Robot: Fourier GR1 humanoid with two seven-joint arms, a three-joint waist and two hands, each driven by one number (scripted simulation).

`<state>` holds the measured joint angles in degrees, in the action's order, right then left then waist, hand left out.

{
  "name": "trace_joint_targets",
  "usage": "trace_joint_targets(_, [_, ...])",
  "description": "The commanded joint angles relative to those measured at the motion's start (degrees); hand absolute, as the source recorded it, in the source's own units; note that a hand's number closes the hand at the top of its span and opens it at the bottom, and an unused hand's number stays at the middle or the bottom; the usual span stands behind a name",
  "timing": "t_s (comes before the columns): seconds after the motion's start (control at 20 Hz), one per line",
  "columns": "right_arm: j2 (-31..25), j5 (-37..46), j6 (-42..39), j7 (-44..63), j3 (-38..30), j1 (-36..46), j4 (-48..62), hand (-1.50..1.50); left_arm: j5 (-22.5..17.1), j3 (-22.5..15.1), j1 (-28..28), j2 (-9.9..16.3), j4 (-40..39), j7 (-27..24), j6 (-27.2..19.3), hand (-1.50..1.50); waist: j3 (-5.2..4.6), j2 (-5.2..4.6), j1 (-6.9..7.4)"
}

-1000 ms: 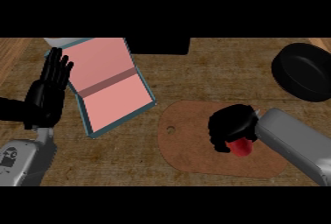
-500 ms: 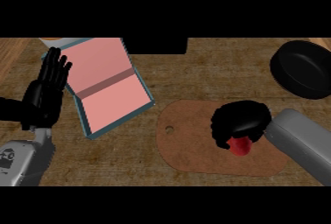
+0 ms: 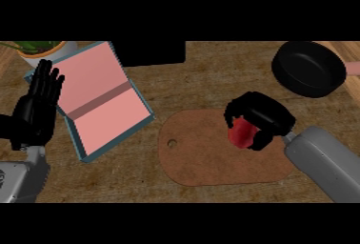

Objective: Pick the pear from the cutting board and place it in the pot

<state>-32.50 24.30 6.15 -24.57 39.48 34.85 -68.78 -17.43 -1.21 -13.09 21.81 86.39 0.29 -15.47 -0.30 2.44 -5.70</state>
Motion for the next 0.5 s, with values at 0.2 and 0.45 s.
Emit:
trace_joint_targets(0.2, [-0.97,2.23,11.60,29.14,-11.17,-1.22,-13.58,1.50,0.12,0.77,1.94,0.43,0.94,-0.55,0.02,0.00,0.06,0.06,-0.61])
trace_joint_targets(0.45, [-7.61,5.40,12.76,42.96,-18.21,-2.30,-25.20,1.50,0.71,-0.26,1.14,-1.26,0.18,-1.81,0.14,0.00,0.14,-1.04,0.80])
